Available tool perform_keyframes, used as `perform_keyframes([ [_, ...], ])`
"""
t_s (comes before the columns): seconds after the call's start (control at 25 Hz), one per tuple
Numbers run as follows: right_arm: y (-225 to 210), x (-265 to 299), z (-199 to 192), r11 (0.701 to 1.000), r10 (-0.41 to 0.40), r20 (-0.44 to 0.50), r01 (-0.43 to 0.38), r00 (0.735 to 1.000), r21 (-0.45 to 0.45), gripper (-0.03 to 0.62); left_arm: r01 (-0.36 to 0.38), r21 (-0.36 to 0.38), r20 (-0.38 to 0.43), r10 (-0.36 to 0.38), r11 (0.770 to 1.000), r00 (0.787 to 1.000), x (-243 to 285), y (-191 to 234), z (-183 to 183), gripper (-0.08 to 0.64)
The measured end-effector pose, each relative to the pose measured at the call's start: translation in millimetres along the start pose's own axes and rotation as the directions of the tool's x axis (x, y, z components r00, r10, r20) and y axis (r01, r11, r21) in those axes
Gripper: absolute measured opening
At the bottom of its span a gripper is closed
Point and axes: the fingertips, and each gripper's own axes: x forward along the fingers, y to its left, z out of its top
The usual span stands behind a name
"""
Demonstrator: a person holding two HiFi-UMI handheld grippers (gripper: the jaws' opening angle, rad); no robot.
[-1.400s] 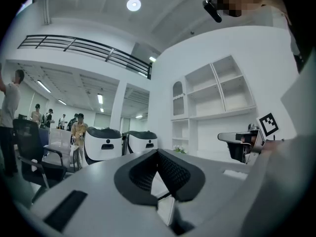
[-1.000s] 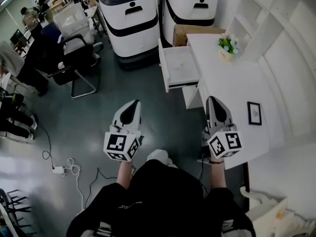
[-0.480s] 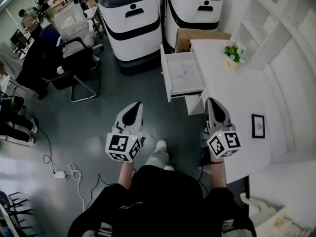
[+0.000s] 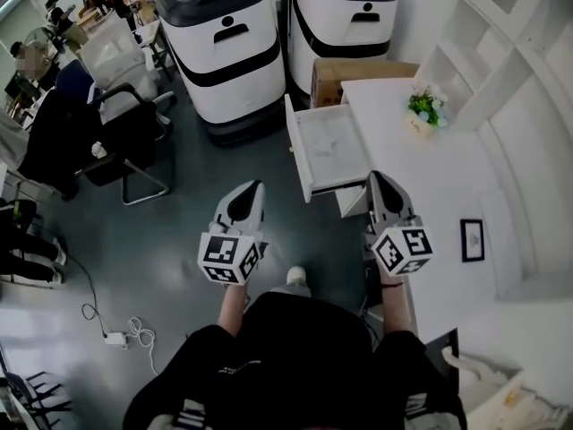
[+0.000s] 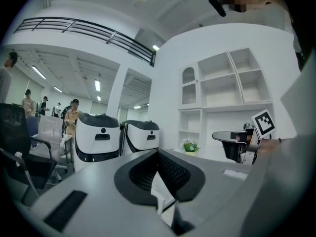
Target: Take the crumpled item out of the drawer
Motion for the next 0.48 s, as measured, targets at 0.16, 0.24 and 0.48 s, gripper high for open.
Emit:
perform_keyframes([
  [0.16,-5,20,-8,1.000,-0.017,-0.019,0.017,1.000,-0.011,-0.008,0.030,-0.007,-0.007,-0.030,1.000,1.000,22,13,-2,-0.003],
  [0.24,-8,28,-12,1.000,-0.023,-0.028,0.023,0.999,-0.013,-0.008,0.044,-0.011,-0.012,-0.044,0.999,0.999,33,17,-4,-0.002],
  [0.48,-23,46,-25,0.999,-0.048,-0.068,0.049,0.997,0.008,-0.008,0.073,-0.041,-0.052,-0.075,0.996,0.996,58,18,-18,-0.003],
])
